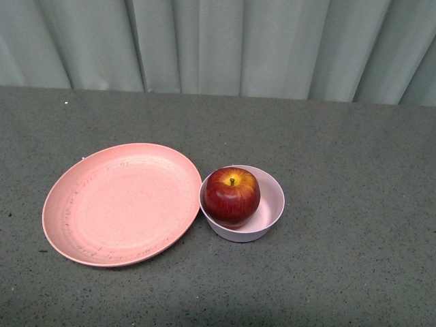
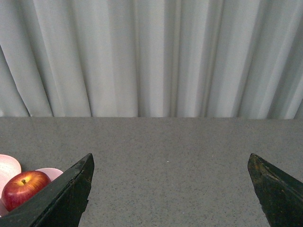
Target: Move apple from plate to bowl
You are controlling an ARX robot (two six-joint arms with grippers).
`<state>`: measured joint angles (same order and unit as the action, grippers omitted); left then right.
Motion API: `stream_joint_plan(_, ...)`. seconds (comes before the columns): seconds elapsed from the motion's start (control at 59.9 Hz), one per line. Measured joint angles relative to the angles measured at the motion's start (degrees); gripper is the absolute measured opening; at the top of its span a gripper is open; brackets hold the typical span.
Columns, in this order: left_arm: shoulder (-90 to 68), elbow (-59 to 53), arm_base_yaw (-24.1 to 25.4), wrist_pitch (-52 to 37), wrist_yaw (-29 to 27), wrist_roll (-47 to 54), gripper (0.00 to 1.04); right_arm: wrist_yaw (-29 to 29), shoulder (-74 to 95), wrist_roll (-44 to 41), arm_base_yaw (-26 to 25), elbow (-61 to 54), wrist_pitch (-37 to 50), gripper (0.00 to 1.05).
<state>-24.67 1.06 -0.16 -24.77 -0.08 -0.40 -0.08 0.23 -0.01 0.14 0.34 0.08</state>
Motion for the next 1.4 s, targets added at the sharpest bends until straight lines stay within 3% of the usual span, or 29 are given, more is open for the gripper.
stream_joint_plan(0.651,15.0,0.0,0.0,14.9,0.0,0.0,0.04,0.0,0.0,0.0,0.0,0.0,0.0,0.95)
stream_joint_plan(0.751,22.6,0.0,0.0,24.0,0.1,0.0,0.04,0.0,0.0,0.0,0.0,0.0,0.0,0.95)
stream_joint_plan(0.968,24.3,0.0,0.0,24.7,0.1,0.0,0.04,0.0,0.0,0.0,0.0,0.0,0.0,0.95)
stream_joint_plan(1.401,24.4,0.0,0.0,24.7,0.1,0.0,0.77,0.0,0.0,0.0,0.0,0.0,0.0,0.95)
